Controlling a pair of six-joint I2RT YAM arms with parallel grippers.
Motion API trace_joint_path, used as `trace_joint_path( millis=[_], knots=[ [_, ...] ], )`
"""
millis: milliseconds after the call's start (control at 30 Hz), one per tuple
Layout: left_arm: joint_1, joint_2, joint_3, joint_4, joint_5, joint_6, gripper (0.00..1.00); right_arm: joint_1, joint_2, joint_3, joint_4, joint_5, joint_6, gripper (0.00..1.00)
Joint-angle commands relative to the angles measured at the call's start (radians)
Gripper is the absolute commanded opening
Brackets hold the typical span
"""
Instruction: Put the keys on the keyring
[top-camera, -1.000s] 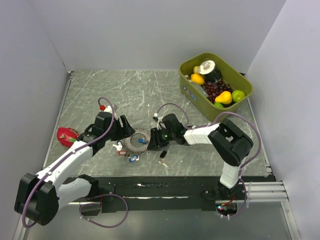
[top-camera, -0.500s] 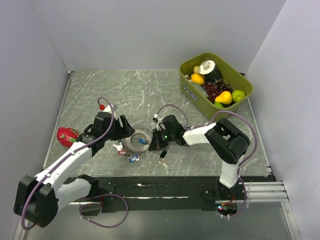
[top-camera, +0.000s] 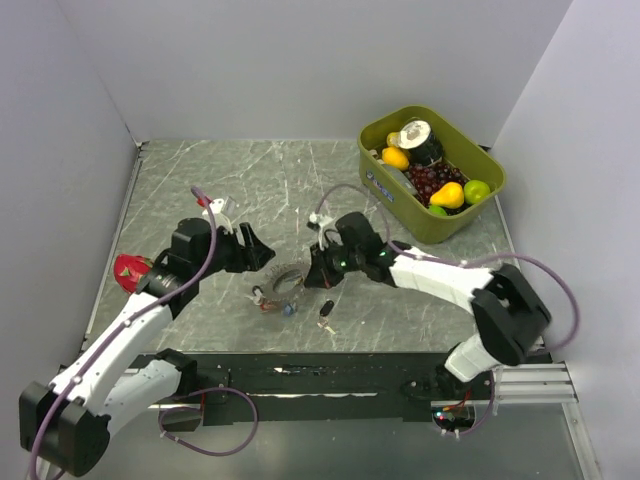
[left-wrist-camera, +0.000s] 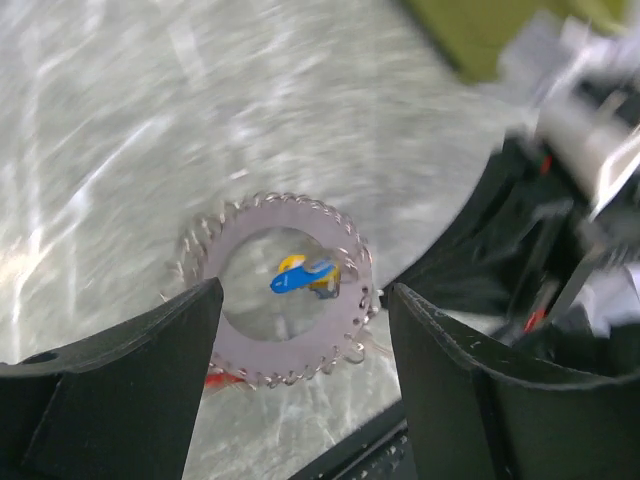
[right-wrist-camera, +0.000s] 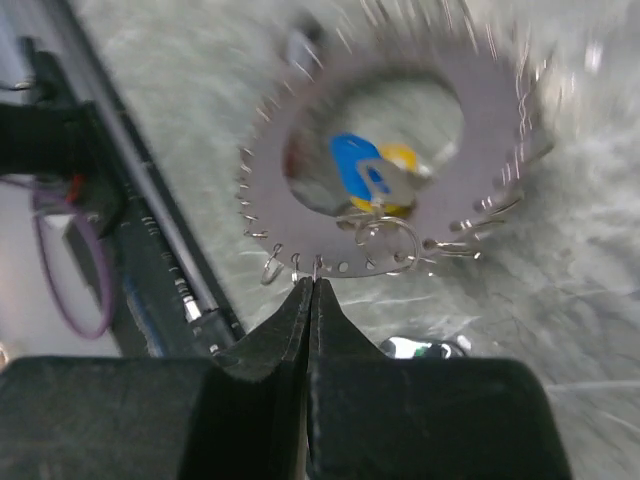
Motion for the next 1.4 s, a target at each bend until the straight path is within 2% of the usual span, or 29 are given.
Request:
trace_joint_path(
  millis=[0, 167, 233, 333, 567, 733, 800, 967, 1100, 1267, 1367],
  knots=[
    [-0.002, -0.092, 0.077, 0.08, 0.212, 0.115, 0.73, -0.001, -0.173, 0.123, -0.118, -0.068, -0.167, 0.0],
    [-0.002, -0.079, 0.135, 0.088, 0.534, 0.202, 0.7, -0.001, -0.282, 0.192, -0.176, -0.16, -0.213, 0.0],
    [-0.002, -0.074, 0.138, 0.122, 0.641, 0.195, 0.67, -0.001, -0.306, 0.198, -0.171, -0.209, -0.219, 0.0],
    [-0.002, -0.091, 0.111, 0.243, 0.705, 0.138, 0.63, -0.002, -0.346, 0.203, -0.159, -0.249, -0.215, 0.0],
    [-0.002, -0.187, 0.009, 0.493, 0.737, 0.048, 0.54, -0.002, -0.463, 0.146, -0.06, -0.297, -0.138, 0.0],
    [-0.006, -0.212, -0.095, 0.734, 0.812, -0.044, 0.59, -0.002, -0.504, 0.118, 0.031, -0.335, -0.081, 0.0],
    [-0.017, -0.221, -0.107, 0.748, 0.812, -0.048, 0.59, -0.004, -0.509, 0.117, 0.037, -0.355, -0.078, 0.0],
    [-0.077, -0.23, -0.083, 0.662, 0.762, 0.06, 0.58, -0.004, -0.504, 0.128, 0.068, -0.404, -0.064, 0.0],
    [-0.106, -0.212, -0.067, 0.67, 0.763, 0.075, 0.52, -0.002, -0.498, 0.128, 0.074, -0.419, -0.064, 0.0],
    [-0.141, -0.188, -0.041, 0.64, 0.74, 0.115, 0.5, -0.002, -0.495, 0.134, 0.077, -0.438, -0.057, 0.0],
    [-0.149, -0.174, -0.034, 0.636, 0.723, 0.12, 0.44, -0.004, -0.494, 0.129, 0.08, -0.442, -0.048, 0.0]
  ],
)
